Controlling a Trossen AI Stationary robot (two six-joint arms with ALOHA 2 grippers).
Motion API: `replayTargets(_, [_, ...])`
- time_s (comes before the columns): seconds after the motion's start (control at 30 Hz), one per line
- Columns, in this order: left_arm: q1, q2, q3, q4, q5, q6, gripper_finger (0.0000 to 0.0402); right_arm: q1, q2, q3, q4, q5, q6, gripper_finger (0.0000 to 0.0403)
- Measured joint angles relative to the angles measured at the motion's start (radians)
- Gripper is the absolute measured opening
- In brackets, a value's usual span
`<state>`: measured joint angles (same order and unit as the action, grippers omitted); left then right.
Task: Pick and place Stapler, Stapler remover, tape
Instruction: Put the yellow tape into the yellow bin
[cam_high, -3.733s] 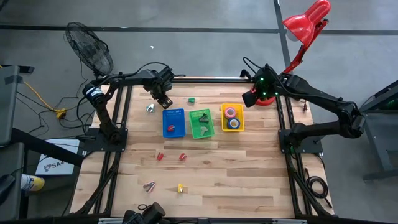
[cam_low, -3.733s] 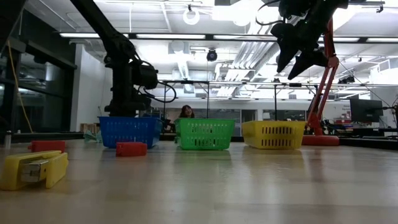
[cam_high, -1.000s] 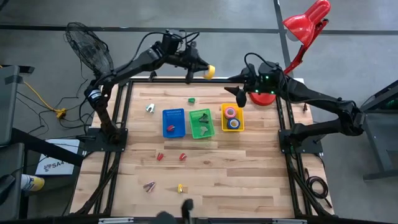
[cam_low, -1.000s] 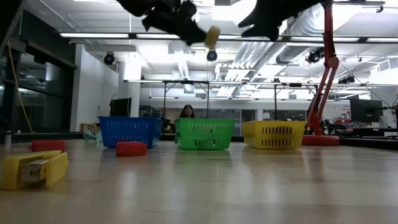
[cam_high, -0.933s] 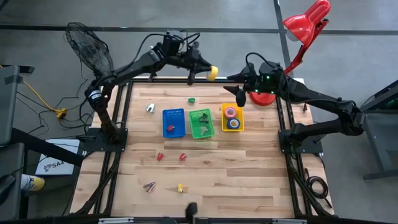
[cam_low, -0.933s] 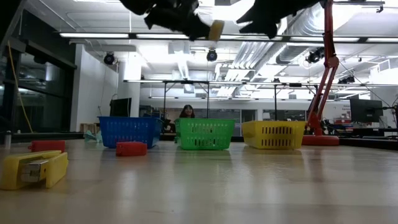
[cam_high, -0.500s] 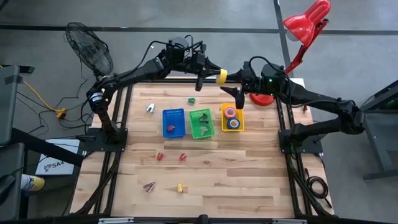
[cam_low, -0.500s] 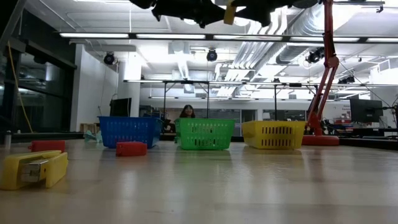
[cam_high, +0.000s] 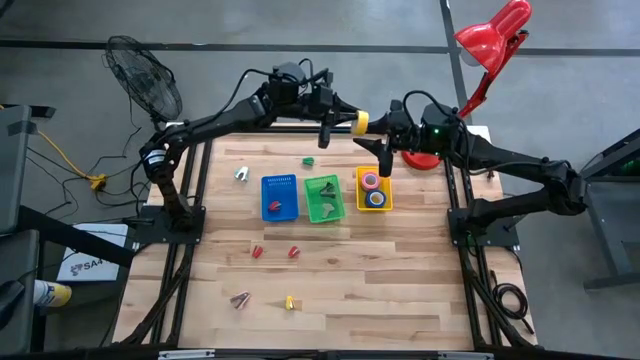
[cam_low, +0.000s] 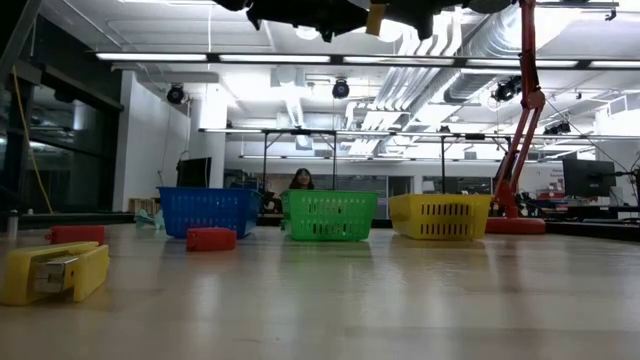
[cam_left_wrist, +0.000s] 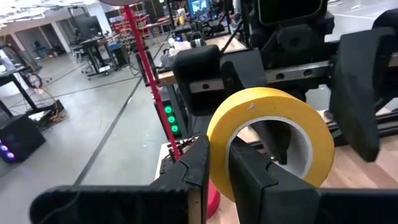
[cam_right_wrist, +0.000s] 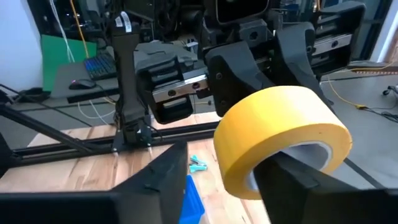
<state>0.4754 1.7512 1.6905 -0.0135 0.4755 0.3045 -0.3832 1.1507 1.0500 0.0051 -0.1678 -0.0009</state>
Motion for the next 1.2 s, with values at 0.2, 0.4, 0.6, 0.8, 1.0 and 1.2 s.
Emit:
replayTargets(0.2, [0.001, 0.0, 0.0, -0.003, -0.003, -0.01, 0.004, -0.001, 0.0, 0.0, -0.008, 0.001, 0.028, 0.009])
replayTargets(0.4, [0.001, 0.0, 0.0, -0.01, 0.004, -0.016, 0.004, 0.0, 0.0, 0.0, -0.021, -0.007, 0.026, 0.0033])
replayTargets(0.6, [0.001, 0.0, 0.0, -0.024, 0.006, -0.014, 0.0046, 0.0, 0.0, 0.0, -0.036, -0.006, 0.062, 0.0033])
replayTargets(0.8, [0.002, 0.0, -0.001, -0.042, -0.054, 0.028, 0.0118, -0.004, 0.0, 0.0, -0.084, 0.011, 0.087, 0.0033])
replayTargets(1.0, [0.014, 0.0, -0.001, -0.04, -0.058, 0.031, 0.0204, -0.003, 0.0, 0.0, -0.181, 0.055, 0.115, 0.0033])
replayTargets(1.2, [0.068, -0.028, -0.001, -0.139, -0.068, 0.031, 0.0228, -0.003, 0.0, 0.0, -0.351, 0.111, 0.19, 0.0033])
